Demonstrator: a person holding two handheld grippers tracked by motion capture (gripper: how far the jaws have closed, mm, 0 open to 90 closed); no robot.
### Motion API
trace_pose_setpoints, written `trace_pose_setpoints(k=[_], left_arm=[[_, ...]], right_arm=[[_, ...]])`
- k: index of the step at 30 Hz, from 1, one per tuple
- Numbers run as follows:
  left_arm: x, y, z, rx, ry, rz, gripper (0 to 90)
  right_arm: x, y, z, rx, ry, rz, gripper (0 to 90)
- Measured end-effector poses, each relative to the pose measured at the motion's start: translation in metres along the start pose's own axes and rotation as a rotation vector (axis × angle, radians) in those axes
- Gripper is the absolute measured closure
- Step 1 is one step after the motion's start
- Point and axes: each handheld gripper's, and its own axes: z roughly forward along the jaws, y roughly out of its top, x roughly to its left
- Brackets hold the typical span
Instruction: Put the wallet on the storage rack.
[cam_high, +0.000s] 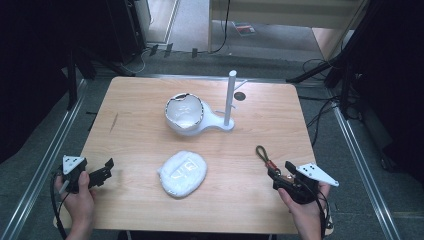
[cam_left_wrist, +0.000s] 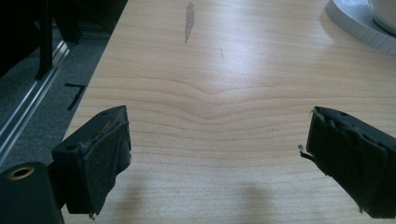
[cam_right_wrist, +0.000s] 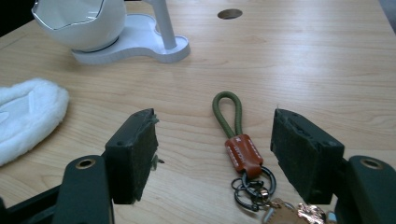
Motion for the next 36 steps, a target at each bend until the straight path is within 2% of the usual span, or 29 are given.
trace_pose_setpoints(k=[16,36], left_arm=[[-0.001,0.000,0.000,0.003,0.004,0.009,7.0],[0.000,0.000,0.000,0.005,0.004,0.007,7.0]], right_arm=[[0.018,0.011,0.005,0.019,0.036,-0.020,33.1],[0.046,0.024,0.024,0.032,0.099,-0.060,33.8]])
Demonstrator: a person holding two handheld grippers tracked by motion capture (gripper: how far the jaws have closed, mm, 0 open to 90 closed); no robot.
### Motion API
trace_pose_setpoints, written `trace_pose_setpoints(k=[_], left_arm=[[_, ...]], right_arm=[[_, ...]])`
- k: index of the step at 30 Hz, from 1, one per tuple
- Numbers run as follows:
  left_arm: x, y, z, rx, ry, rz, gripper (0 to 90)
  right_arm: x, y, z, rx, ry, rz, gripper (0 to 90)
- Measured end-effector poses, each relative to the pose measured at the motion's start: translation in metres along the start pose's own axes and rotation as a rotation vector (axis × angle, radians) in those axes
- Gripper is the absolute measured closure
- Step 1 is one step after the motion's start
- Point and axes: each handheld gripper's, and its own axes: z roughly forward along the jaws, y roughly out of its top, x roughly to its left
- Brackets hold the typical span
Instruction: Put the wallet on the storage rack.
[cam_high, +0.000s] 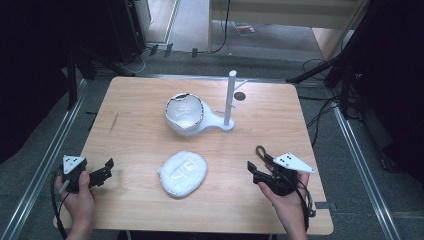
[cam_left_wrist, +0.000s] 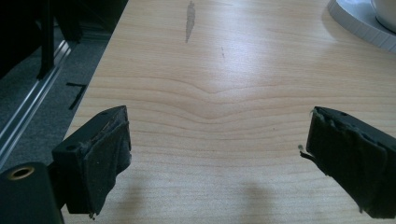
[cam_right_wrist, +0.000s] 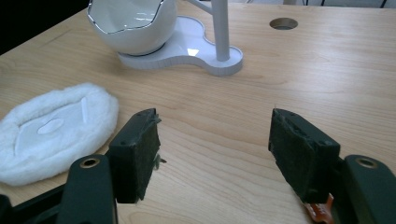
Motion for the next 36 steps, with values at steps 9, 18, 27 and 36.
trace_pose_setpoints(k=[9,18,27,36], left_arm=[[0.000,0.000,0.000,0.000,0.000,-0.002,7.0],[0.000,0.000,0.000,0.001,0.000,-0.001,7.0],[0.000,0.000,0.000,0.001,0.000,0.000,7.0],[0.000,0.000,0.000,0.001,0.000,0.002,7.0]], right_arm=[[0.016,0.003,0.018,0.029,0.052,-0.015,33.8],[0.031,0.002,0.037,0.065,0.118,-0.022,32.1],[0.043,0.000,0.060,0.104,0.172,-0.006,31.1],[0.054,-0.001,0.078,0.153,0.217,-0.008,29.3]])
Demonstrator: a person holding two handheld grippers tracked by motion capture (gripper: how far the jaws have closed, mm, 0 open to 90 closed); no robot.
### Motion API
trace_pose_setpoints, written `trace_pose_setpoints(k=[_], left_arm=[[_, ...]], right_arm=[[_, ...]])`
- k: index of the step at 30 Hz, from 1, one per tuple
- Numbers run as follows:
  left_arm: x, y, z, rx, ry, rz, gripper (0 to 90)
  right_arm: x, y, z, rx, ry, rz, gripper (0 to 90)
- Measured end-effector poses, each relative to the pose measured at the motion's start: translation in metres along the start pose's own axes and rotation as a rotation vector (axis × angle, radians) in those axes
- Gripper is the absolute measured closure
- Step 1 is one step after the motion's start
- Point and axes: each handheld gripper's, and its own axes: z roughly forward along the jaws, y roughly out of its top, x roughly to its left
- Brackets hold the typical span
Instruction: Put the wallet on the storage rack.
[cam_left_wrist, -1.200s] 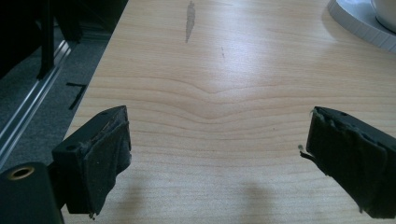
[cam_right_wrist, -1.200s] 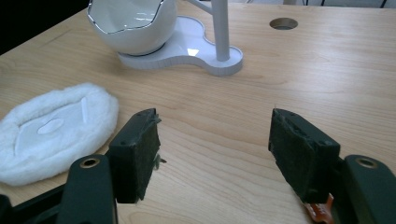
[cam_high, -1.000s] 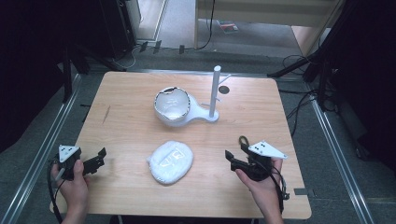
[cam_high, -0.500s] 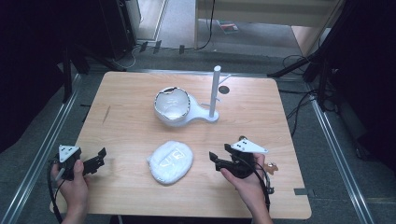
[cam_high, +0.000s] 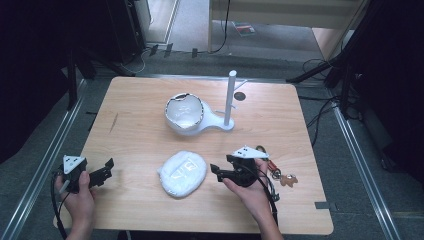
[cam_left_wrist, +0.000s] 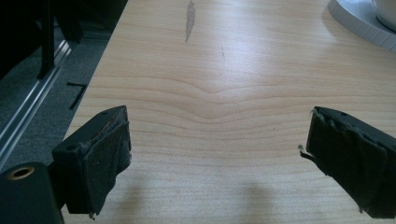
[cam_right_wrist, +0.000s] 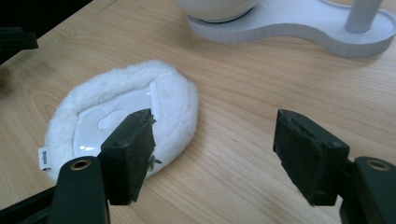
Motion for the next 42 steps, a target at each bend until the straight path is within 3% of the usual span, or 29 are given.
trace_pose_setpoints(k=[9,22,30,42], left_arm=[[0.000,0.000,0.000,0.000,-0.001,0.001,7.0],[0.000,0.000,0.000,0.000,-0.004,0.001,7.0],[0.000,0.000,0.000,-0.001,-0.005,0.002,7.0],[0.000,0.000,0.000,-0.001,-0.005,0.001,7.2]], right_arm=[[0.006,0.002,0.019,0.035,0.041,-0.012,27.5],[0.008,0.004,0.048,0.098,0.104,0.025,25.5],[0.005,0.002,0.060,0.131,0.134,0.057,26.8],[-0.001,0.008,0.067,0.151,0.218,0.139,33.6]])
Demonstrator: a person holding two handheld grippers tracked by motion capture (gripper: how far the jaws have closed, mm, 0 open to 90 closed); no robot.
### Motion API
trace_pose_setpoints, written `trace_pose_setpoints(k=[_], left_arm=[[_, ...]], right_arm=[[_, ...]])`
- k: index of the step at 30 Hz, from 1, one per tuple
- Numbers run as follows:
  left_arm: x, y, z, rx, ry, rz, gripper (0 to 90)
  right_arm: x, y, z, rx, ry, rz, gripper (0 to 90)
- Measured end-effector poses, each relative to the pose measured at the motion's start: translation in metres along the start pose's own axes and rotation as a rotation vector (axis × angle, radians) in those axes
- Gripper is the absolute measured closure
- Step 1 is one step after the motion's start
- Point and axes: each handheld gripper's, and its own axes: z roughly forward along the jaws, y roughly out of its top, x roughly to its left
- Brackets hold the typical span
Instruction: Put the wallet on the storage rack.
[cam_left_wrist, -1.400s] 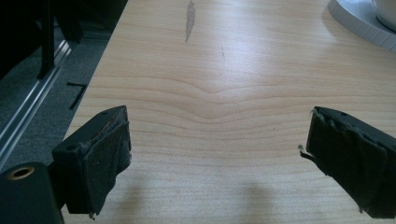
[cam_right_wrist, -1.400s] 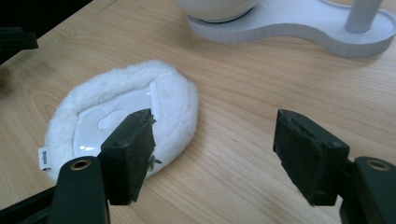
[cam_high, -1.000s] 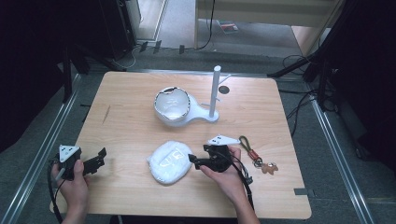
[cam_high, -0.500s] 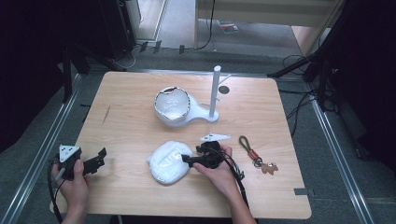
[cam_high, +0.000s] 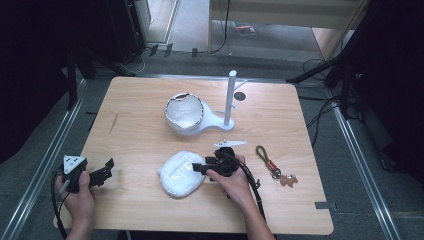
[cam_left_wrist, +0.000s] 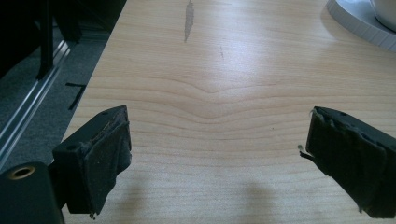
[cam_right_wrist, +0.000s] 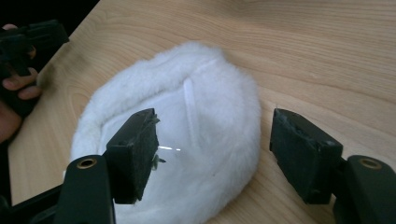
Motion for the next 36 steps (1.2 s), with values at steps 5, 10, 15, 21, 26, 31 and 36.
trace_pose_setpoints(k=[5,10,15,21,26,31,36], left_arm=[[0.000,0.000,0.000,0.000,-0.001,0.000,7.2],[0.000,0.000,0.000,0.001,-0.001,0.000,7.2],[0.000,0.000,0.000,0.000,0.002,0.002,7.2],[0.000,0.000,0.000,0.001,0.003,0.001,7.2],[0.000,0.000,0.000,0.005,0.004,0.001,7.2],[0.000,0.000,0.000,0.004,0.002,-0.001,7.3],[0.000,0.000,0.000,0.003,0.001,-0.001,7.3]], right_arm=[[-0.004,0.001,0.004,0.026,0.028,0.033,35.2],[-0.011,0.001,0.007,0.036,0.081,0.097,38.0],[-0.016,0.001,0.009,0.043,0.144,0.165,40.1],[-0.021,0.001,0.009,0.052,0.177,0.221,44.9],[-0.021,-0.003,0.012,0.080,0.178,0.196,65.6],[-0.017,-0.004,0.014,0.076,0.144,0.157,82.2],[-0.008,-0.004,0.010,0.044,0.091,0.091,84.5]])
